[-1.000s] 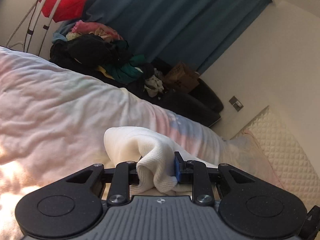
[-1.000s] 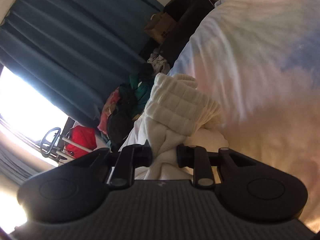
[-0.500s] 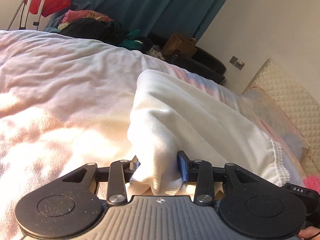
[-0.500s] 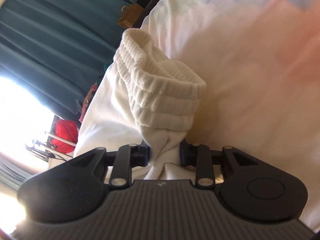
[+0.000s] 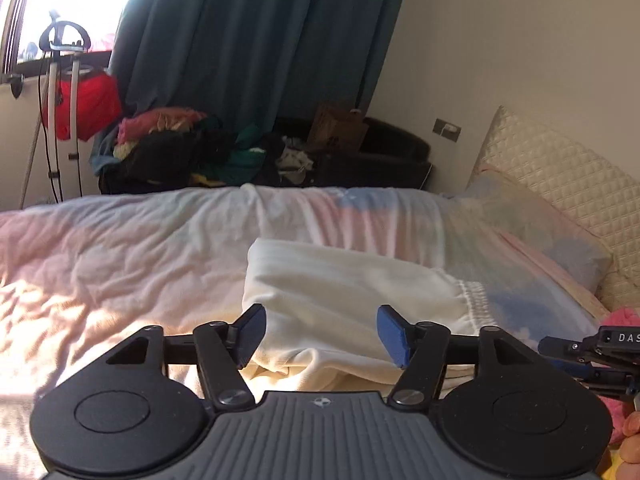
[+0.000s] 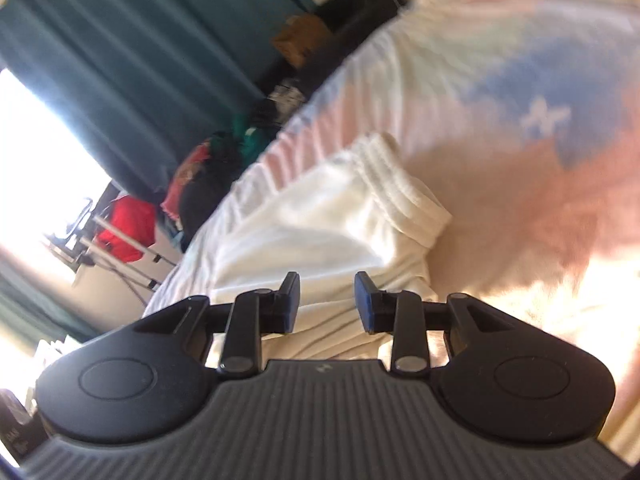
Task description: Fold clothes
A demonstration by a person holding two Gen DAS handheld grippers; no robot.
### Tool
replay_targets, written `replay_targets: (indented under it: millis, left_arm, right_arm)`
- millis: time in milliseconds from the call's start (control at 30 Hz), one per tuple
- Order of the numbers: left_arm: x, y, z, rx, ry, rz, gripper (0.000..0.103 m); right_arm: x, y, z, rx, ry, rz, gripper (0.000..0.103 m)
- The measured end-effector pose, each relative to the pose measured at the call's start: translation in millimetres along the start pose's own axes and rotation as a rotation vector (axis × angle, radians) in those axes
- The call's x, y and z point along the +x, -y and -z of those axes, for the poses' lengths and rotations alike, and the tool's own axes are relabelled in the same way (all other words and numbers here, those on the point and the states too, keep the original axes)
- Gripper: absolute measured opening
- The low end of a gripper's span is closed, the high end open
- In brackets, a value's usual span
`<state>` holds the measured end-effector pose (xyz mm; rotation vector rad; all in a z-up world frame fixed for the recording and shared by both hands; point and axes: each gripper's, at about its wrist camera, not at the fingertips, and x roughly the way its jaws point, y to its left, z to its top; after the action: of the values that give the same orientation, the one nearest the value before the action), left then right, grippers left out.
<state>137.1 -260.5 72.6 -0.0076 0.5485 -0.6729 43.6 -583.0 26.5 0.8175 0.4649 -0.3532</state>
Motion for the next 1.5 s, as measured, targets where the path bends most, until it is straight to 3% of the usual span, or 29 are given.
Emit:
replay_targets:
  millis: [167, 200, 233, 267, 300, 333, 467, 767, 1133, 1267, 1500]
  left_arm:
    - [-82, 25, -7, 0.049, 0.084, 0.011, 0.092]
    - [-97, 29, -7, 0.055, 0.099, 0.01, 0.094]
    - [-111, 32, -6, 0.06, 0.114, 0.009, 0.101]
    - [-124, 35, -5, 0.066, 0.127, 0.012, 0.103]
    - [-136, 38, -2, 0.072, 0.139, 0.015, 0.103]
    - [-149, 40, 0, 0.078, 0.152, 0.018, 0.103]
    - [-188, 49, 14, 0.094, 0.191, 0.013, 0.103]
    - [-230, 49, 63, 0.119, 0.224, -0.007, 0.103]
    - [-217, 22, 114, 0.142, 0.246, -0.039, 0.103]
    - [-214, 14, 120, 0.12, 0.242, -0.045, 0.103]
    - [-215, 20, 123, 0.136, 0.245, -0.048, 0.103]
  right_arm:
    - [-60, -43, 6, -0.144, 0.077, -0.039, 0.035]
    - [-72, -50, 7, -0.169, 0.095, -0.048, 0.04]
    - [-84, -57, 9, -0.189, 0.116, -0.06, 0.061]
    - [-98, -64, 12, -0.211, 0.143, -0.07, 0.074]
    - [-111, -70, 16, -0.238, 0.176, -0.074, 0.096]
    - [-121, -75, 21, -0.267, 0.202, -0.073, 0.101]
    - [-158, -93, 41, -0.375, 0.294, -0.071, 0.099]
    - [-173, -91, 95, -0.443, 0.317, -0.06, 0.099]
    - [-151, -83, 148, -0.566, 0.427, 0.013, 0.099]
    - [-139, -85, 165, -0.62, 0.421, 0.046, 0.099]
    - [-136, -83, 166, -0.61, 0.421, 0.084, 0.099]
